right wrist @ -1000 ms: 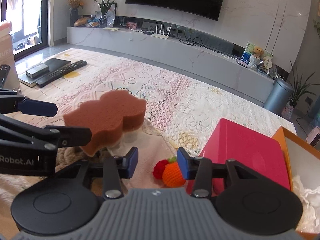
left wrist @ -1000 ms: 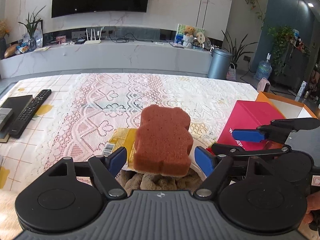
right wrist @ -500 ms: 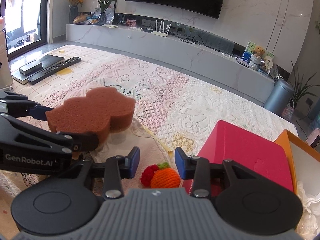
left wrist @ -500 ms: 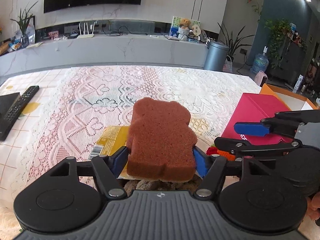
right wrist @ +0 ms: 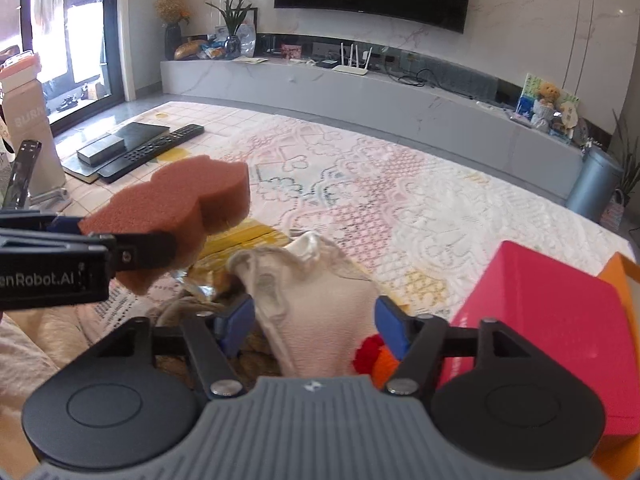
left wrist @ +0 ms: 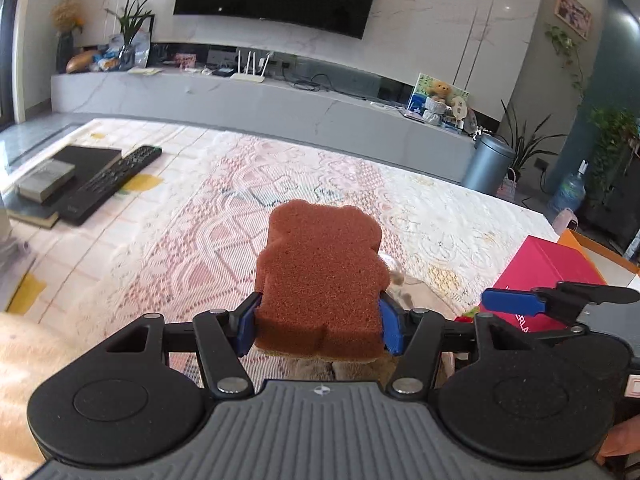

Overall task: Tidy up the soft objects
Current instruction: 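Grasp the brown bear-shaped sponge with the left tool while the right tool grasps the white cloth item, then lift both held items and carry them over the orange box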

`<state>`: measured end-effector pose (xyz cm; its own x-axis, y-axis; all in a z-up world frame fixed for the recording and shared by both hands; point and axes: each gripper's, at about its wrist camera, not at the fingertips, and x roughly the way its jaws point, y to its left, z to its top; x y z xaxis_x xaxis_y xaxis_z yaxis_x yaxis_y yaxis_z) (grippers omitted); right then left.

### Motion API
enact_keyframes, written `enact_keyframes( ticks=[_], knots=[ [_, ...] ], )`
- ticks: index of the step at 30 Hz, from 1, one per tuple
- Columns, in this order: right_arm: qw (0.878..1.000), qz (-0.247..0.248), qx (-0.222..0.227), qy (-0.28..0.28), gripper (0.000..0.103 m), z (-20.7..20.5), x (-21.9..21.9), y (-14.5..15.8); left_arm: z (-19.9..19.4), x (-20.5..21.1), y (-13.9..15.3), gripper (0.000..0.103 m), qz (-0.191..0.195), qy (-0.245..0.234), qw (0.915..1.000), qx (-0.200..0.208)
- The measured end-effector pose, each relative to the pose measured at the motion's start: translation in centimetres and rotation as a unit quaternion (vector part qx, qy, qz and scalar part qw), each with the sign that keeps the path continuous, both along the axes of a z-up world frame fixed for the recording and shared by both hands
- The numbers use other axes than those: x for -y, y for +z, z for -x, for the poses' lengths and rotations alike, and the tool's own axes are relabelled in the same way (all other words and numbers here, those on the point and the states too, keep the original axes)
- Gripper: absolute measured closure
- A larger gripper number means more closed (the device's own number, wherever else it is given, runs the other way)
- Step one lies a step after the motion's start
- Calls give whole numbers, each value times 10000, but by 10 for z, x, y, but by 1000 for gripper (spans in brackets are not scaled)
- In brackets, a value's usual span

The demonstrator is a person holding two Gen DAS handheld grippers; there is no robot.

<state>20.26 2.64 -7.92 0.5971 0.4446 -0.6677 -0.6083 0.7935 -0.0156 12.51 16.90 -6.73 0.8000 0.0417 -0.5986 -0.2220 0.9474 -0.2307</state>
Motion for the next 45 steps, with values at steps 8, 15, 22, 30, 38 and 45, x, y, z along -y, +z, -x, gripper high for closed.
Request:
enact_keyframes(
  ticks=[8, 15, 22, 30, 38, 45],
  knots=[
    [9981, -168, -555, -230, 40, -23, -15, -21, -1, -2, -8, 35, 87, -19, 9999, -60],
    [9896, -675, -1188, -454, 83, -39, -3, -26, -4, 3, -9, 35, 86, -128, 9998, -102],
    [9904, -889, -997, -363, 100, -30, 5, -9, -3, 6, -9, 35, 24, -199, 9998, -71],
    [9872, -1293, -884, -305, 101, -15, 23, 24, 4, 14, 4, 35, -71, -264, 9996, 45],
    [9778, -1832, -914, -449, 101, -2, 56, 56, 19, 19, 23, 35, 137, -81, 9999, 37],
    [9769, -1991, -605, -482, 100, 21, 85, 88, 31, 32, 43, 35, 261, -147, 9992, 252]
  ],
)
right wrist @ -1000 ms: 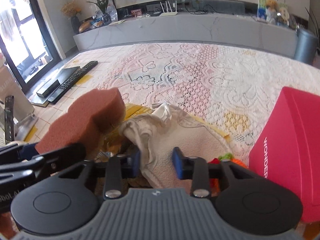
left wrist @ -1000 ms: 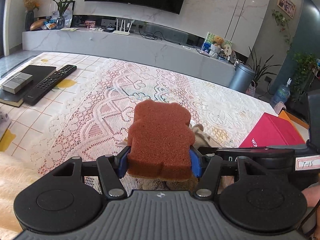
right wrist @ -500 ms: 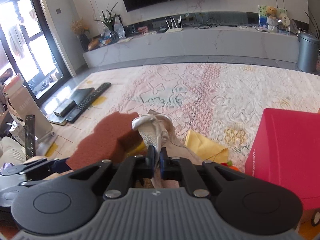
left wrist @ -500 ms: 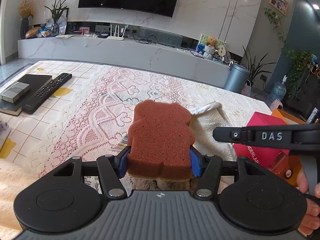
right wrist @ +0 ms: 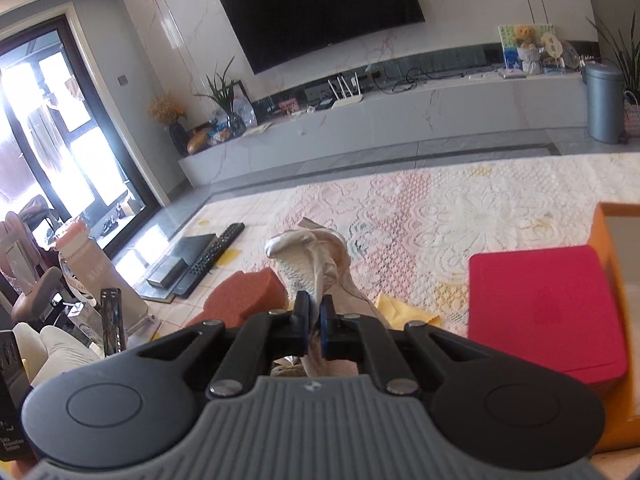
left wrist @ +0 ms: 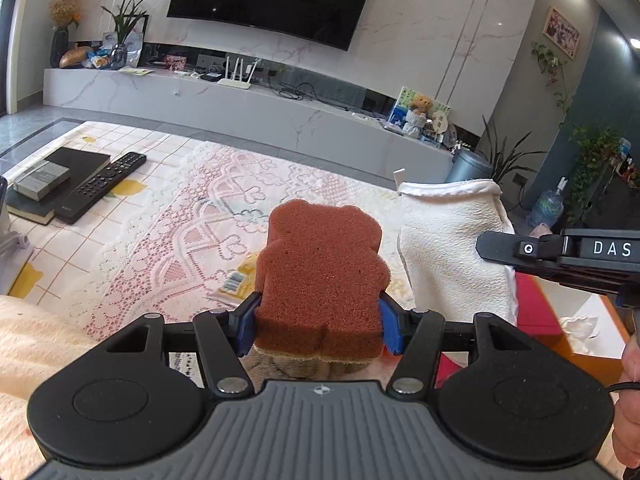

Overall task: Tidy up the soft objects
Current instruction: 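Lift both held items and carry them over the orange box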

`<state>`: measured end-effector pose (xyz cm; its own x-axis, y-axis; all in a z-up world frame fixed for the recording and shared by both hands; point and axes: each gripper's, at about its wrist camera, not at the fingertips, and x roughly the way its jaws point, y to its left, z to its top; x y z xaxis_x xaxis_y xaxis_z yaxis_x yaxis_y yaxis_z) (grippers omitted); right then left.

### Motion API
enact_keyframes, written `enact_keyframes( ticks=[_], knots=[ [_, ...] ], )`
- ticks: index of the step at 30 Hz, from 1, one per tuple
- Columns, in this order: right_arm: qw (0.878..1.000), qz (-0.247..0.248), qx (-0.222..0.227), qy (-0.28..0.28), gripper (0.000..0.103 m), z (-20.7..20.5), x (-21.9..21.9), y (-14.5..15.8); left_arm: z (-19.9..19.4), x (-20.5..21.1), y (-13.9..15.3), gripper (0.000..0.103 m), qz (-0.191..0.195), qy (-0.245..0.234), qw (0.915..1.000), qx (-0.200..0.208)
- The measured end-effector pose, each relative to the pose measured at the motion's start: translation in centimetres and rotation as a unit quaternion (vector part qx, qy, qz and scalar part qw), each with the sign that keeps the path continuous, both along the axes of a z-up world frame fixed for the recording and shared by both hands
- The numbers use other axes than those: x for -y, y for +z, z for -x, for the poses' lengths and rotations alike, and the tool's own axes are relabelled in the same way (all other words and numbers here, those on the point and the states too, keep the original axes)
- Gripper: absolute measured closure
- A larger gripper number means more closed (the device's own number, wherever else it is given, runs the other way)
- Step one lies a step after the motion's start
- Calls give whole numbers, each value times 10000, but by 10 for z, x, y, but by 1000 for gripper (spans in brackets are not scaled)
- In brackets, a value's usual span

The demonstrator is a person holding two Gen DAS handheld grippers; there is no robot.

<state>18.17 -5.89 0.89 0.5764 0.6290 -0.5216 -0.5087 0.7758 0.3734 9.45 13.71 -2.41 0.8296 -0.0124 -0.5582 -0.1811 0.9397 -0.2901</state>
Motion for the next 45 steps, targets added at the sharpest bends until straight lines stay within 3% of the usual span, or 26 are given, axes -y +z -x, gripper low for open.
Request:
enact_keyframes(
  ticks=[10, 17, 23, 31, 37, 45],
  knots=[
    [9970, 209, 641, -373, 101, 30, 61, 43, 0, 57, 41, 35, -60, -762, 9958, 504],
    [9885, 670, 923, -988, 101, 31, 122, 60, -21, 109, 59, 35, -245, -1455, 9867, 687],
    [9764, 1180, 1104, -1436, 101, 24, 167, 68, -53, 155, 65, 35, -234, -2040, 9768, 617],
    [9585, 1944, 917, -1874, 101, -8, 220, 50, -104, 222, 53, 35, -470, -2772, 9595, 168],
    [9492, 2272, 524, -2115, 101, -37, 254, 22, -143, 257, 37, 35, -447, -3140, 9478, -344],
    [9465, 2477, -31, -2069, 100, -66, 268, -19, -164, 285, 2, 35, -709, -3453, 9309, -957]
  ],
)
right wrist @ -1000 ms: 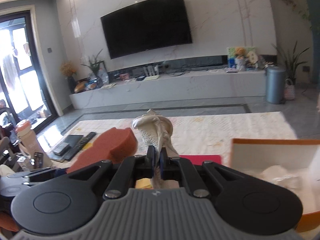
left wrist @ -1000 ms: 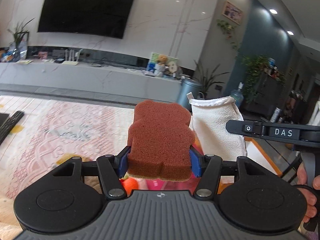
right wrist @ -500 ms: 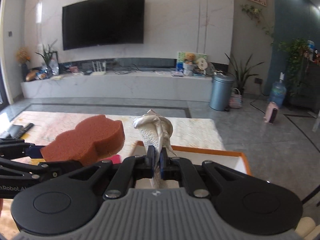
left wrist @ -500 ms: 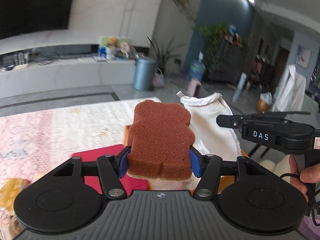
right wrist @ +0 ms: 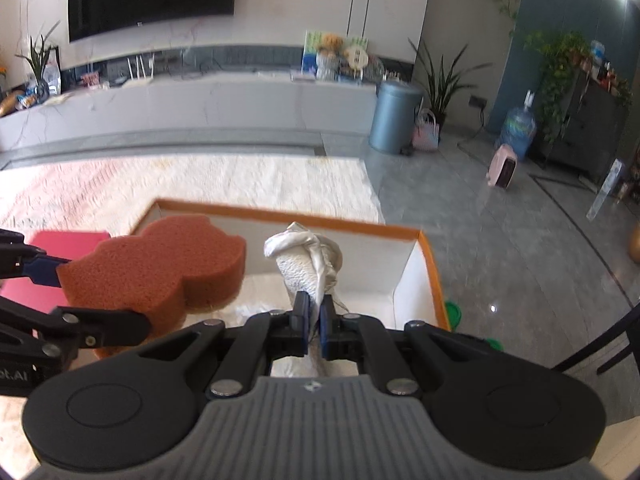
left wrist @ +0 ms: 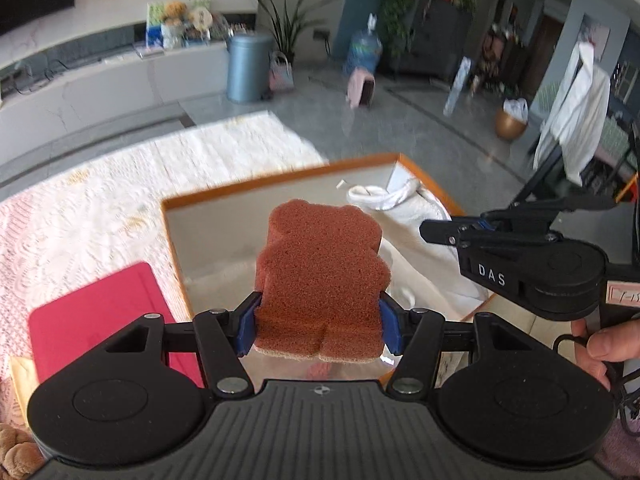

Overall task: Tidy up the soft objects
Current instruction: 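Lift both held items and carry them over the orange box, then open both tools to drop the sponge and white cloth into the box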

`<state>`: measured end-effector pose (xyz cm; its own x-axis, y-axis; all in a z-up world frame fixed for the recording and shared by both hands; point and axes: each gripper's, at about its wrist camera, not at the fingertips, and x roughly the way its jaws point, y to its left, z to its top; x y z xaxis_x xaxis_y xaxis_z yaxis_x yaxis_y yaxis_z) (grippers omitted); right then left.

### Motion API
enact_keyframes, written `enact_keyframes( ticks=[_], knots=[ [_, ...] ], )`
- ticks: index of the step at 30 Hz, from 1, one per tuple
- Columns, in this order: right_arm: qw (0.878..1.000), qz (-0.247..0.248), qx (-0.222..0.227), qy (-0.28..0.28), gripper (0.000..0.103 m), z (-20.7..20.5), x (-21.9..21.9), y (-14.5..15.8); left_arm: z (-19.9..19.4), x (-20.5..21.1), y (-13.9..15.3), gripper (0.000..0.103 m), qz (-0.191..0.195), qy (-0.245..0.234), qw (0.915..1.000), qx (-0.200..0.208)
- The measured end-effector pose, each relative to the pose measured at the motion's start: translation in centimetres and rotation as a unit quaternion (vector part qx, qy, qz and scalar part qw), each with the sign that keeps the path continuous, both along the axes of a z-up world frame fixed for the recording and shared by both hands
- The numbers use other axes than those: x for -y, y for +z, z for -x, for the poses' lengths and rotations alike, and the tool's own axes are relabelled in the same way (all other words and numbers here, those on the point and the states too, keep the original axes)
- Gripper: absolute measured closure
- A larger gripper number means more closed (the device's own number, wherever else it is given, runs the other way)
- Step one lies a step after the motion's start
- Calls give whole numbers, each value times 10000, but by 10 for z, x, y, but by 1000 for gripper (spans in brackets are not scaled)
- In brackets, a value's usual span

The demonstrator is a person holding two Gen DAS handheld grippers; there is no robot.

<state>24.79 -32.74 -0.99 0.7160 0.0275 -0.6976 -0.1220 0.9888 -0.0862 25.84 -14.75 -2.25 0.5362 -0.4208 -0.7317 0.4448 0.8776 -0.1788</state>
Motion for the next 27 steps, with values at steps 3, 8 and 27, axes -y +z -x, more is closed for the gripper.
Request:
enact_keyframes(
  ticks=[3, 8, 27],
  knots=[
    [9997, -62, -227, 1, 100, -5, 2, -13, -4, 3, -10, 35, -115, -73, 9997, -178],
    [9981, -169, -592, -81, 100, -15, 10, -33, -6, 13, -20, 35, -277, -190, 9989, -324],
    [9879, -263, -1526, -33, 69, -27, 12, -61, -12, 24, -29, 21, -735, -263, 9938, -789]
  ],
)
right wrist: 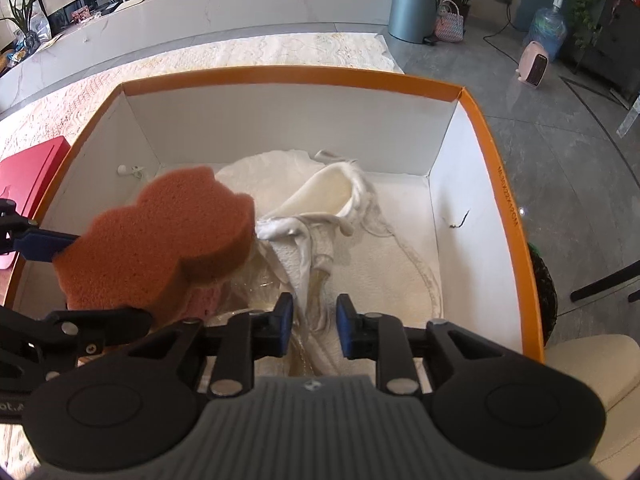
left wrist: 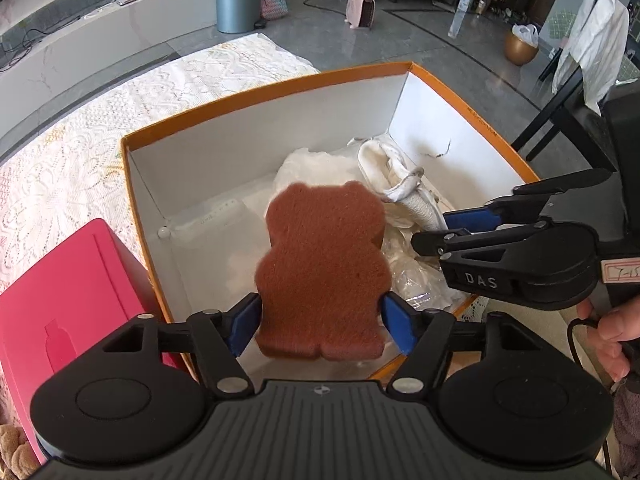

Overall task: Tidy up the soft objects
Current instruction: 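Open both tools to drop the sponge and white cloth into the box, then move both tools back toward the yellow cloth and orange crocheted fruit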

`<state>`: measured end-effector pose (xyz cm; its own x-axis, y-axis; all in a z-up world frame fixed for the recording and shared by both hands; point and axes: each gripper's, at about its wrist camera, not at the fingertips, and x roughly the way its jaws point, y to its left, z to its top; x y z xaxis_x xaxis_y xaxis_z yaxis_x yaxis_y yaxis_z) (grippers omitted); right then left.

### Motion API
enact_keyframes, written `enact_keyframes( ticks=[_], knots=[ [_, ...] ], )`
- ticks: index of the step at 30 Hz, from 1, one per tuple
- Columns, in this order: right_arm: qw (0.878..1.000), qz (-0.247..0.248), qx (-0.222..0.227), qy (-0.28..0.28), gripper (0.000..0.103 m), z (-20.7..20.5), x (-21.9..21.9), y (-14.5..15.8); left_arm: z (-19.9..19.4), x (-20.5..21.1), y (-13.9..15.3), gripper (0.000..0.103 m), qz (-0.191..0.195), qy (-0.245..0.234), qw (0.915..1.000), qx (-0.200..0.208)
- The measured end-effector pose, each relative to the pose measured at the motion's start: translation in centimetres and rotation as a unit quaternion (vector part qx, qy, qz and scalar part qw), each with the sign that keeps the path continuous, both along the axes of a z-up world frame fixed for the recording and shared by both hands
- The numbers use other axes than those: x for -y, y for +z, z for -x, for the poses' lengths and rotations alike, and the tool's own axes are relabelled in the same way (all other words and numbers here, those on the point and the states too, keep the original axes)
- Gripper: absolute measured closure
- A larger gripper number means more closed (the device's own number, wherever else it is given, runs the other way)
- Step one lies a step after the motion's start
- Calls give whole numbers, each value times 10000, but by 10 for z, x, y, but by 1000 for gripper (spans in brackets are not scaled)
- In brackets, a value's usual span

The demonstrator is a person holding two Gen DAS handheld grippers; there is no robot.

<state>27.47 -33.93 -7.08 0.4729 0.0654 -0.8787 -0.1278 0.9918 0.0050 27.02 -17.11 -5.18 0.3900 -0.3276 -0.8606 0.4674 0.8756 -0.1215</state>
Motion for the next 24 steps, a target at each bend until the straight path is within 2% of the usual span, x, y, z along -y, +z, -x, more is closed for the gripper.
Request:
enact_keyframes(
  ticks=[3, 5, 9, 13, 15, 18, 24],
  knots=[
    [10000, 18, 58, 9, 53, 1, 2, 6, 4, -4, 6, 17, 139, 13, 9999, 84],
    [10000, 45, 82, 28, 50, 3, 2, 11, 7, -7, 11, 15, 231, 5, 9996, 156],
    [9997, 112, 188, 61, 36, 9, 2, 24, 14, -12, 22, 15, 379, 29, 9988, 294],
    [9993, 201, 302, 88, 33, 19, 0, 37, 20, -23, 32, 15, 566, 120, 9977, 353],
    [9990, 249, 373, 65, 23, 25, -2, 44, 26, -29, 36, 15, 691, 156, 9968, 370],
    [9977, 297, 605, 57, 21, 40, -9, 57, 37, -39, 43, 16, 890, 209, 9946, 500],
    [9911, 274, 1300, 56, 16, 75, -35, 78, 70, -63, 53, 17, 1035, 445, 9874, 1110]
  ],
)
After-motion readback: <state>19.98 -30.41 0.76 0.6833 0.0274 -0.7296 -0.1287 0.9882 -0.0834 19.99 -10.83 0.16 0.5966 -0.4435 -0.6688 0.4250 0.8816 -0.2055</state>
